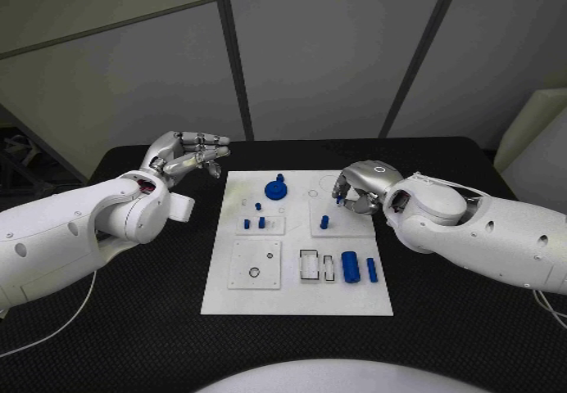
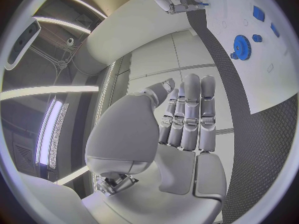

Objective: Assemble the parts on the task board

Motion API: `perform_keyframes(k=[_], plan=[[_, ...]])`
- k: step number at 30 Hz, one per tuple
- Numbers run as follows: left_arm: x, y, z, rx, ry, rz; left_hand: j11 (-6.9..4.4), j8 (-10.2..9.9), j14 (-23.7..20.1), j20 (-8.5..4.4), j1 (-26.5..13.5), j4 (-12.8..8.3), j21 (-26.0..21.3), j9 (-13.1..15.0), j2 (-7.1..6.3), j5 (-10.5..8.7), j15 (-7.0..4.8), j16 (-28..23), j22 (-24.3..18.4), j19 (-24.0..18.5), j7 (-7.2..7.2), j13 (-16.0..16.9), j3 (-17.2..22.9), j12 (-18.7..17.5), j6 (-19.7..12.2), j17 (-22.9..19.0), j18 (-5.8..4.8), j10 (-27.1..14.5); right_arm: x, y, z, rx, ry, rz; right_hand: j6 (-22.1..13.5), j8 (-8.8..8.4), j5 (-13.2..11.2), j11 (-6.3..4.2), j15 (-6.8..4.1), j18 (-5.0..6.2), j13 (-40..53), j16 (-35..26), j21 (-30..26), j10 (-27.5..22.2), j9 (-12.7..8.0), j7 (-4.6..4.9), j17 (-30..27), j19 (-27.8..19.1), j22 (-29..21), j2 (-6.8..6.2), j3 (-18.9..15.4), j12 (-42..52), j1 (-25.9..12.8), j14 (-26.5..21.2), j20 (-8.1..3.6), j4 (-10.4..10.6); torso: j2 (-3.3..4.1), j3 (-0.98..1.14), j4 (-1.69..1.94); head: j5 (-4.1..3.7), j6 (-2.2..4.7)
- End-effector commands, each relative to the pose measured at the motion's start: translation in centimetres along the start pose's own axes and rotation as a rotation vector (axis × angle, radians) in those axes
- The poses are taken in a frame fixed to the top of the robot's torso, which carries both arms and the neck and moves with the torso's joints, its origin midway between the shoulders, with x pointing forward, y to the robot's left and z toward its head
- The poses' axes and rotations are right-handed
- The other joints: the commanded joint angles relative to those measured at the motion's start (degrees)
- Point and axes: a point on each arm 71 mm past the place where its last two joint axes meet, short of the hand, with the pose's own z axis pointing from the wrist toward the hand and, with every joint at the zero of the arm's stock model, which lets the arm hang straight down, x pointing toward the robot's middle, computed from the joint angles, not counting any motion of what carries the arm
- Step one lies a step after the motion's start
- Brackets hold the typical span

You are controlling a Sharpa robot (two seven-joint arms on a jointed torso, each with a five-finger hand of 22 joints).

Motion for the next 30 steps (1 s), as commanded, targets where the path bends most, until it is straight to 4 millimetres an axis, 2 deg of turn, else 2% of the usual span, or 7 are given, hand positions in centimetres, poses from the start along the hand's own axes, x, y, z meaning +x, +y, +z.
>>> perform_keyframes(k=[1, 8, 16, 25, 27, 30], plan=[[0.0, -0.2, 0.0, 0.018, 0.001, -0.006, 0.0, 0.1, -0.3, -0.04, 0.4, -0.1, -0.2, -0.1, 0.41, -0.12, 0.03, -0.3, -0.1, -0.3, 0.47, 0.1, -0.2, 0.4, 0.0, -0.1, -0.94, -0.4, -0.8, 0.3, -0.3, -0.011, -0.074, 0.014, 0.3, -0.12, 0.0, -0.13, -0.11, -1.04, -0.1, 0.2, 0.2, 0.6, 0.1, -0.01, 0.0, 0.6, 8.4, -0.02, 0.3, -0.3, -0.5, 2.9, 0.14, 0.0, -0.02, -0.01, 0.01, 0.01, 0.07], [0.1, -0.2, 0.0, 0.017, 0.002, -0.006, 0.0, 0.1, -0.3, -0.04, 0.4, -0.1, -0.2, -0.1, 0.41, -0.12, 0.03, -0.3, -0.1, -0.3, 0.47, 0.1, -0.2, 0.4, 0.0, -0.1, -0.94, -0.4, -1.6, 1.6, -1.0, -0.047, -0.105, 0.054, 0.4, -0.13, 0.0, -0.14, -0.11, -1.06, -0.1, 0.2, 0.3, 0.6, 0.1, -0.02, 0.0, 0.7, 8.5, -0.1, 0.3, -0.4, -0.6, 2.9, 0.14, 0.0, 0.01, -0.03, 0.01, 0.38, 0.25], [0.5, -0.2, 0.0, 0.018, 0.011, -0.011, 0.0, 0.1, -0.3, -0.04, 0.4, -0.1, -0.2, -0.1, 0.41, -0.12, 0.03, -0.3, -0.1, -0.3, 0.47, 0.1, -0.2, 0.4, 0.0, -0.1, -0.94, -0.4, -2.2, 5.5, -1.3, -0.148, -0.119, 0.121, 0.4, -0.14, 0.0, -0.15, -0.11, -1.1, -0.1, 0.4, 0.4, 0.6, 0.1, -0.02, 0.1, 0.8, 8.6, -0.14, 0.3, -0.4, -0.6, 2.9, 0.14, -0.1, 0.03, -0.06, 0.11, 1.45, 0.17], [1.2, -0.2, 0.2, 0.018, 0.026, -0.019, 0.07, 0.1, -0.3, -0.02, 0.4, -0.1, -0.3, -0.1, 0.44, -0.13, 0.08, -0.3, -0.1, -0.4, 0.52, 0.1, -0.3, 0.4, 0.0, -0.1, -0.96, -0.6, -2.0, 10.4, 0.0, -0.265, -0.083, 0.162, 0.3, -0.2, 0.2, -0.15, -0.12, -1.09, -0.1, 0.4, 0.4, 0.6, 0.1, -0.01, 0.1, 0.7, 8.6, -0.15, 0.5, -0.5, -0.6, 2.9, 0.14, -0.3, 0.13, -0.23, 0.24, 2.8, -0.51], [1.4, -0.2, 0.3, 0.018, 0.03, -0.021, 0.07, 0.1, -0.3, -0.02, 0.4, -0.1, -0.3, -0.1, 0.44, -0.13, 0.08, -0.3, -0.1, -0.4, 0.52, 0.1, -0.3, 0.4, 0.0, -0.1, -0.96, -0.6, -1.7, 11.2, 0.3, -0.283, -0.072, 0.167, 0.3, -0.21, 0.2, -0.14, -0.12, -1.09, 0.0, 0.4, 0.4, 0.6, 0.1, 0.01, 0.0, 0.7, 8.6, -0.16, 0.5, -0.5, -0.6, 2.9, 0.14, -0.3, 0.18, -0.19, 0.07, 3.33, -0.59], [1.7, -0.3, 0.3, 0.019, 0.036, -0.024, 0.07, 0.1, -0.3, -0.02, 0.4, -0.1, -0.3, -0.1, 0.44, -0.13, 0.08, -0.3, -0.1, -0.4, 0.52, 0.1, -0.3, 0.4, 0.0, -0.1, -0.96, -0.6, -0.8, 12.2, 0.6, -0.301, -0.046, 0.174, 0.3, -0.25, 0.2, -0.11, -0.11, -1.09, 0.0, 0.4, 0.4, 0.5, 0.1, 0.04, 0.0, 0.7, 8.6, -0.19, 0.5, -0.6, -0.7, 2.9, 0.15, -0.3, 0.09, -0.29, 0.19, 3.3, -0.98]])
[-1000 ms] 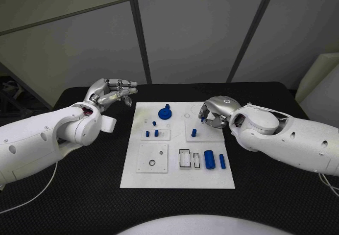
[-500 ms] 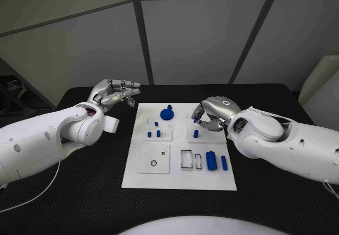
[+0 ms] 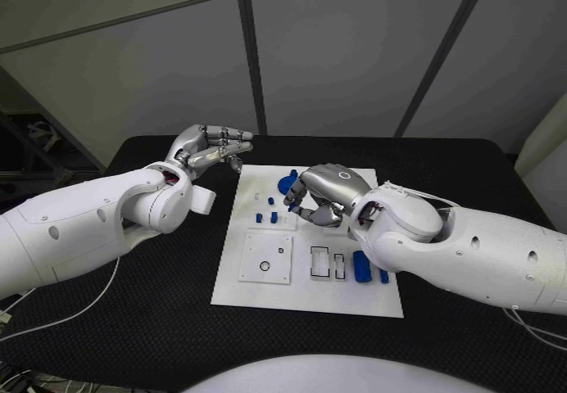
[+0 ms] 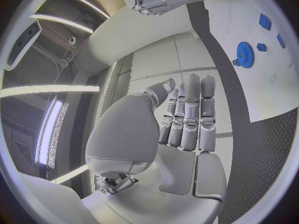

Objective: Assemble the parts on the task board

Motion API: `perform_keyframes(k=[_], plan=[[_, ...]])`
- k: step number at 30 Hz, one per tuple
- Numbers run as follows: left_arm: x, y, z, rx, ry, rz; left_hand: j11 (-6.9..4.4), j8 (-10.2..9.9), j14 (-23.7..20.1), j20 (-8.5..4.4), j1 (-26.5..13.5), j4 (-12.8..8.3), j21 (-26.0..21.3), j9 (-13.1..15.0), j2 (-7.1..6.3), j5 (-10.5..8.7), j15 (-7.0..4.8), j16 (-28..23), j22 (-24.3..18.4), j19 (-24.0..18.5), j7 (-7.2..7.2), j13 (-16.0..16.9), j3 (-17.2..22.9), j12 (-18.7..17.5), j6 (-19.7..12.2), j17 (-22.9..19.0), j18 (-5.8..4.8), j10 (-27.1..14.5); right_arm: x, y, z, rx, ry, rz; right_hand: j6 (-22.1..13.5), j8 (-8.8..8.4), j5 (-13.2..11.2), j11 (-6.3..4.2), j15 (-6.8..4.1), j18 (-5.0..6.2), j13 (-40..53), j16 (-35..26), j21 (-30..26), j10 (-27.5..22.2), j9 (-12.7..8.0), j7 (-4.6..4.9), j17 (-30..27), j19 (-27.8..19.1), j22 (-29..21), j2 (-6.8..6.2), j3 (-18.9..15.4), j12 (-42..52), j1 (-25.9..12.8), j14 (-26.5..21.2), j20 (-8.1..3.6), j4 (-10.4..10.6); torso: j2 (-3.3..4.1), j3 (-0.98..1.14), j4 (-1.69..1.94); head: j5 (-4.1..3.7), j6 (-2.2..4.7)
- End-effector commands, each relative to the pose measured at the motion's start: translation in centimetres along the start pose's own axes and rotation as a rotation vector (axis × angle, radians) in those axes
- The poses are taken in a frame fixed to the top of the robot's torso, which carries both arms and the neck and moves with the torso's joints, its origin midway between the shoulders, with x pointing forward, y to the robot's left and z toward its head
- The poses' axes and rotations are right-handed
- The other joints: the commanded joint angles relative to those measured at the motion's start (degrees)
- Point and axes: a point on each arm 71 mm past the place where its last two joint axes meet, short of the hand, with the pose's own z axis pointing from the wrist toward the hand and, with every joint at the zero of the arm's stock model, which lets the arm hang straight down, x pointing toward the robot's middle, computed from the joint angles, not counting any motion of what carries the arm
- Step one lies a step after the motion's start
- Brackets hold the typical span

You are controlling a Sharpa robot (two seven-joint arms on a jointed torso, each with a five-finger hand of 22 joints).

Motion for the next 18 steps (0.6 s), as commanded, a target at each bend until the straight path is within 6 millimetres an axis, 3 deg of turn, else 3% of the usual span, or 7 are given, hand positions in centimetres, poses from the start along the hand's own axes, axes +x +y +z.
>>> perform_keyframes(k=[1, 5, 18], plan=[[0.4, -0.2, 0.1, 0.015, 0.011, -0.009, -0.14, 0.1, -0.3, -0.02, 0.1, 0.0, -0.3, -0.1, 0.23, -0.13, 0.07, -0.3, -0.1, -0.4, 0.52, 0.1, -0.2, 0.2, 0.0, -0.1, -0.96, -0.4, 1.1, 0.4, 0.1, -0.023, 0.044, 0.015, 0.3, 0.03, 0.3, 0.2, -0.1, -1.1, 0.0, 0.2, 0.2, 0.2, 0.1, 0.08, -0.1, 0.7, 8.6, -0.05, 0.4, -0.4, -0.6, 2.9, 0.15, -0.1, -0.03, -0.05, 0.01, 0.26, -0.39], [0.6, -0.3, 0.1, 0.015, 0.014, -0.011, -0.13, 0.2, -0.3, -0.01, 0.1, 0.0, -0.3, -0.1, 0.25, -0.14, 0.09, -0.3, -0.1, -0.4, 0.53, 0.1, -0.3, 0.2, 0.0, -0.1, -0.97, -0.4, 2.4, 0.9, 0.3, -0.033, 0.081, 0.022, 0.3, 0.0, 0.3, 0.22, -0.09, -1.11, 0.0, 0.3, 0.2, 0.2, 0.1, 0.1, 0.0, 0.8, 8.7, -0.06, 0.4, -0.4, -0.6, 2.9, 0.15, -0.2, -0.02, 0.08, -0.12, 0.97, -0.66], [1.1, -0.3, 0.3, 0.014, 0.023, -0.016, -0.12, 0.2, -0.3, 0.0, 0.1, 0.0, -0.3, -0.1, 0.27, -0.14, 0.1, -0.4, -0.1, -0.4, 0.54, 0.1, -0.3, 0.3, 0.1, -0.1, -0.97, -0.4, 4.9, 1.5, 0.5, -0.035, 0.172, 0.018, 0.1, -0.15, 0.2, 0.31, -0.02, -1.11, 0.0, 0.3, 0.3, 0.0, 0.0, 0.19, -0.1, 0.8, 8.7, -0.07, 0.5, -0.6, -0.8, 2.9, 0.19, -0.3, -0.05, 0.09, -0.07, 2.18, -1.42]])
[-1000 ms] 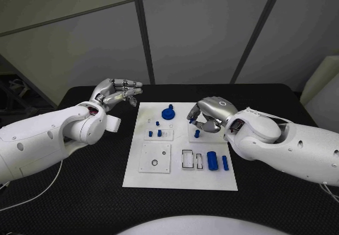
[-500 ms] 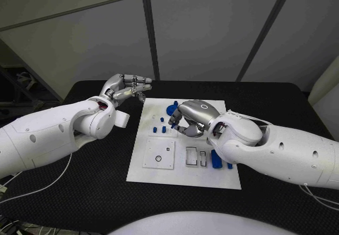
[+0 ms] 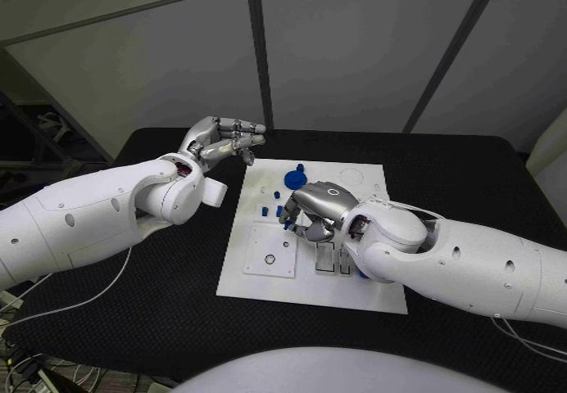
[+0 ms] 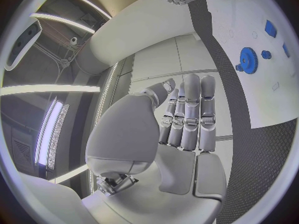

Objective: Assemble the parts on the task board

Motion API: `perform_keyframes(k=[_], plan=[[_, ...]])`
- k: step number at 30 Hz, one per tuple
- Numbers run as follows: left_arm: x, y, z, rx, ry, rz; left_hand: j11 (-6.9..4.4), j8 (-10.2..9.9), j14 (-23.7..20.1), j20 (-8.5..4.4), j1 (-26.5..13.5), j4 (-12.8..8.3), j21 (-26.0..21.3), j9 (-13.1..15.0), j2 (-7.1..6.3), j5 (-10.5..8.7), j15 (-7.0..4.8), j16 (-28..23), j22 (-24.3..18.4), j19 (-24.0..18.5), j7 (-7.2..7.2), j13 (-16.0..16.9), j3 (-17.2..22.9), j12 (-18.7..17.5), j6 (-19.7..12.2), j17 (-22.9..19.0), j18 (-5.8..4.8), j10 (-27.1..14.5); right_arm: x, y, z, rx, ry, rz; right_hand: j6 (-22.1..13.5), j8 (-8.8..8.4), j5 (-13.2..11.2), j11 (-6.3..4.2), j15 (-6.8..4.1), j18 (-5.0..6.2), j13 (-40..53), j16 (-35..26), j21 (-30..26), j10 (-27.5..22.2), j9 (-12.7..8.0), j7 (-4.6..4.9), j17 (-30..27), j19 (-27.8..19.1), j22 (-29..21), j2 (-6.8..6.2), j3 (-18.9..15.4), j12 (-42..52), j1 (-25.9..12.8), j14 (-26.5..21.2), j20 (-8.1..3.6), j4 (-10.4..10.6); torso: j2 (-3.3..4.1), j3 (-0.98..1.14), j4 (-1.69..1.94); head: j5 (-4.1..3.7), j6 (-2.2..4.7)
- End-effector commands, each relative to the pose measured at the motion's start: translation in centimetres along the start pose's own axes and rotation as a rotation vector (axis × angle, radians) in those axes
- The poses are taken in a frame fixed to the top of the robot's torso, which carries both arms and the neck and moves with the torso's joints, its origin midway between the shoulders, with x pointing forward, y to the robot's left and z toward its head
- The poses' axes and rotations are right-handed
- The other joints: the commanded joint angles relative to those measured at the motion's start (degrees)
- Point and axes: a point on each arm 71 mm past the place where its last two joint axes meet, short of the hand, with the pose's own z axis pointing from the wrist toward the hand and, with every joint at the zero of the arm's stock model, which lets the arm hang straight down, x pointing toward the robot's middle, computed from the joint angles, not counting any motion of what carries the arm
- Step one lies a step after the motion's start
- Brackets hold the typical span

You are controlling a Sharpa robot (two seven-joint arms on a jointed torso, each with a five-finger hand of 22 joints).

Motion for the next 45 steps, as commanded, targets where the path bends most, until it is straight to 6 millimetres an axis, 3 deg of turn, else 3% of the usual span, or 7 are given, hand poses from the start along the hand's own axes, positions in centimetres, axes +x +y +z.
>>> perform_keyframes(k=[1, 23, 45], plan=[[0.1, -0.2, 0.1, 0.01, 0.006, -0.006, -0.12, 0.2, -0.3, 0.0, 0.1, 0.0, -0.3, -0.1, 0.27, -0.14, 0.1, -0.4, -0.1, -0.4, 0.54, 0.1, -0.3, 0.3, 0.1, -0.1, -0.97, -0.4, 0.7, 0.1, -0.1, -0.008, 0.05, -0.013, 0.2, 0.16, 0.2, 0.3, -0.03, -1.12, 0.0, 0.3, 0.3, 0.0, 0.0, 0.27, -0.1, 0.8, 8.7, 0.0, 0.3, -0.4, -0.7, 2.9, 0.19, -0.1, 0.01, 0.02, -0.02, 0.45, -0.26], [0.4, -0.1, 0.2, 0.008, 0.014, -0.01, -0.11, 0.2, -0.3, 0.01, 0.1, 0.0, -0.4, -0.1, 0.29, -0.15, 0.12, -0.4, -0.1, -0.4, 0.56, 0.1, -0.3, 0.3, 0.1, -0.1, -0.98, -0.5, 2.3, 0.5, -0.2, -0.015, 0.102, -0.015, 0.1, 0.14, 0.2, 0.32, 0.0, -1.11, 0.1, 0.3, 0.3, 0.0, 0.0, 0.29, -0.1, 0.7, 8.7, 0.02, 0.3, -0.4, -0.7, 2.9, 0.21, -0.2, 0.03, 0.07, -0.02, 1.44, -1.09], [0.5, 0.0, 0.3, 0.002, 0.022, -0.013, -0.09, 0.2, -0.4, 0.03, 0.0, 0.0, -0.4, -0.1, 0.33, -0.15, 0.14, -0.4, -0.1, -0.4, 0.56, 0.1, -0.4, 0.4, 0.2, -0.2, -0.98, -0.6, 2.9, 0.7, 0.1, -0.007, 0.142, -0.053, 0.0, 0.0, 0.0, 0.41, 0.08, -1.07, 0.1, 0.3, 0.1, -0.1, 0.0, 0.36, -0.3, 0.6, 8.6, -0.09, 0.2, -0.6, -1.2, 2.8, 0.29, -0.3, 0.02, 0.05, -0.02, 1.57, -1.42]])
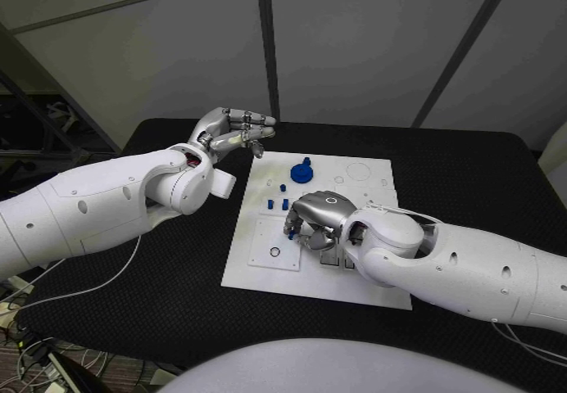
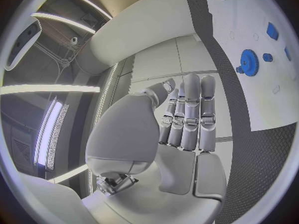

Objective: Assemble the parts on the task board

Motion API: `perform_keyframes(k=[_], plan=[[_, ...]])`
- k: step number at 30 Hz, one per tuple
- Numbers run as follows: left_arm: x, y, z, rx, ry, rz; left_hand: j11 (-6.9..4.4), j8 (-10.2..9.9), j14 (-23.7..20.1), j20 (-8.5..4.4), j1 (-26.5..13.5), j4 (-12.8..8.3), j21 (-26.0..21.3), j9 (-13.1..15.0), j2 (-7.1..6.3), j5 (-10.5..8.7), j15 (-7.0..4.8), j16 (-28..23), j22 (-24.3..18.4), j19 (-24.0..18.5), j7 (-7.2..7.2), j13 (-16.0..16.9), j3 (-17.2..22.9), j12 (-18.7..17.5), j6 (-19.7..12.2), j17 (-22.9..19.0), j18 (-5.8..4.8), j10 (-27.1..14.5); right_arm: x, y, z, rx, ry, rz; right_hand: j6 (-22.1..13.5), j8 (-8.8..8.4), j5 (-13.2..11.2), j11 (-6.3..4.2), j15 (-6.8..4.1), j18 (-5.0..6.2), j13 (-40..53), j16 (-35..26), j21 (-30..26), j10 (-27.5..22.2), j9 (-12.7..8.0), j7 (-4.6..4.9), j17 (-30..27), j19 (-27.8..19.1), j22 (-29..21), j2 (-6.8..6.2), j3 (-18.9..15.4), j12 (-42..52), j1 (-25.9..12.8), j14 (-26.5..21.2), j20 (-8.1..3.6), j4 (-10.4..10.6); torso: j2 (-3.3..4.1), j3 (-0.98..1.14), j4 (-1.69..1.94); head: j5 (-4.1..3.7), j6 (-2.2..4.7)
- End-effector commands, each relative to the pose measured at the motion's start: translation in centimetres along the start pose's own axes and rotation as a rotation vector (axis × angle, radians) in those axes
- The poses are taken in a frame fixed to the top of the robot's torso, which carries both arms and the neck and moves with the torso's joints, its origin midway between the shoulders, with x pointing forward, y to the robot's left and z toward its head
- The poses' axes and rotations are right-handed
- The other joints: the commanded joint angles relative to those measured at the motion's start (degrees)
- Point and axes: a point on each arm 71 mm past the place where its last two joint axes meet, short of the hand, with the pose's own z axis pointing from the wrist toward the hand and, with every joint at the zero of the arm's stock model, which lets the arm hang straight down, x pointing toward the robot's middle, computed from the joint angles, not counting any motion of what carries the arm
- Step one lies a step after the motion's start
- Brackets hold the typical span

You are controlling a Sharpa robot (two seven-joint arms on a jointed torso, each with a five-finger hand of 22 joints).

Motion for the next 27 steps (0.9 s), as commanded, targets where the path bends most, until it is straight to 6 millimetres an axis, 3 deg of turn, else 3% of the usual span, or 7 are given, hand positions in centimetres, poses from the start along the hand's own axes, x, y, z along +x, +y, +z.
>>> perform_keyframes(k=[1, 8, 11, 15, 27], plan=[[0.1, -0.1, 0.1, 0.003, 0.013, -0.008, 0.12, 0.2, -0.4, 0.03, 0.0, 0.0, -0.2, -0.1, 0.34, -0.15, 0.13, -0.2, -0.1, -0.4, 0.36, 0.1, -0.4, 0.4, -0.1, -0.1, -0.98, -0.4, 0.4, 0.2, 0.0, -0.001, 0.037, -0.027, -0.1, 0.08, -0.1, 0.4, 0.09, -1.07, 0.1, 0.3, 0.2, -0.1, 0.1, 0.31, -0.1, 0.6, 8.6, -0.09, 0.0, -0.4, -0.8, 2.8, 0.31, -0.1, 0.04, 0.0, 0.01, 0.0, -0.07], [0.0, -0.1, 0.0, -0.001, 0.012, -0.007, 0.12, 0.2, -0.4, 0.03, 0.0, 0.0, -0.2, -0.1, 0.34, -0.15, 0.13, -0.2, -0.1, -0.4, 0.36, 0.1, -0.4, 0.4, -0.1, -0.1, -0.98, -0.4, 1.6, 0.3, -0.3, -0.001, 0.074, -0.035, -1.2, -0.65, 0.2, 0.75, 0.38, -0.94, 0.0, 0.2, -0.2, -1.2, -0.2, 0.61, -0.6, 0.1, 8.2, -0.34, -0.4, -1.2, -2.0, 2.6, 0.54, 0.0, 0.01, 0.0, -0.04, 0.02, -0.13], [0.0, 0.0, 0.0, -0.003, 0.012, -0.007, 0.13, 0.2, -0.4, 0.04, 0.0, 0.0, -0.2, -0.1, 0.37, -0.15, 0.14, -0.2, -0.1, -0.4, 0.37, 0.1, -0.4, 0.4, -0.1, -0.1, -0.98, -0.4, 1.7, 0.2, -0.3, 0.01, 0.071, -0.035, -4.3, -1.41, 1.0, 1.53, 1.12, -0.69, -0.5, -0.2, -1.0, -3.8, -0.9, 1.48, -1.3, -0.7, 7.4, -1.01, -0.8, -1.7, -3.2, 2.3, 1.02, 0.5, -0.01, 0.01, -0.06, 0.04, -0.13], [0.0, 0.0, 0.0, -0.005, 0.013, -0.007, 0.13, 0.2, -0.4, 0.04, 0.0, 0.0, -0.2, -0.1, 0.37, -0.15, 0.14, -0.2, -0.1, -0.4, 0.37, 0.1, -0.4, 0.4, -0.1, -0.1, -0.98, -0.4, 1.7, 0.0, -0.3, 0.019, 0.056, -0.031, -7.7, -1.33, 1.0, 2.42, 1.8, 0.04, -1.5, -2.0, -3.3, -8.3, -1.7, 1.79, -3.9, -2.8, 5.0, -1.75, -0.9, -1.6, -4.1, 1.6, 1.71, 0.8, -0.05, 0.0, -0.04, 0.04, -0.1], [-0.2, 0.1, 0.0, -0.01, 0.015, -0.007, 0.13, 0.2, -0.4, 0.05, 0.1, 0.0, -0.3, -0.1, 0.42, -0.14, 0.15, -0.2, -0.1, -0.4, 0.38, 0.1, -0.4, 0.4, -0.1, -0.1, -0.98, -0.5, 0.9, -0.3, -1.1, 0.011, -0.046, 0.016, -10.2, -1.14, 0.9, 2.92, 2.13, 0.93, -2.3, -4.2, -6.2, -12.3, -2.0, 1.61, -7.1, -5.3, 2.1, -2.61, -1.6, -1.0, -4.8, 0.8, 2.23, 0.9, 0.0, 0.08, -0.09, 0.08, 0.1]])
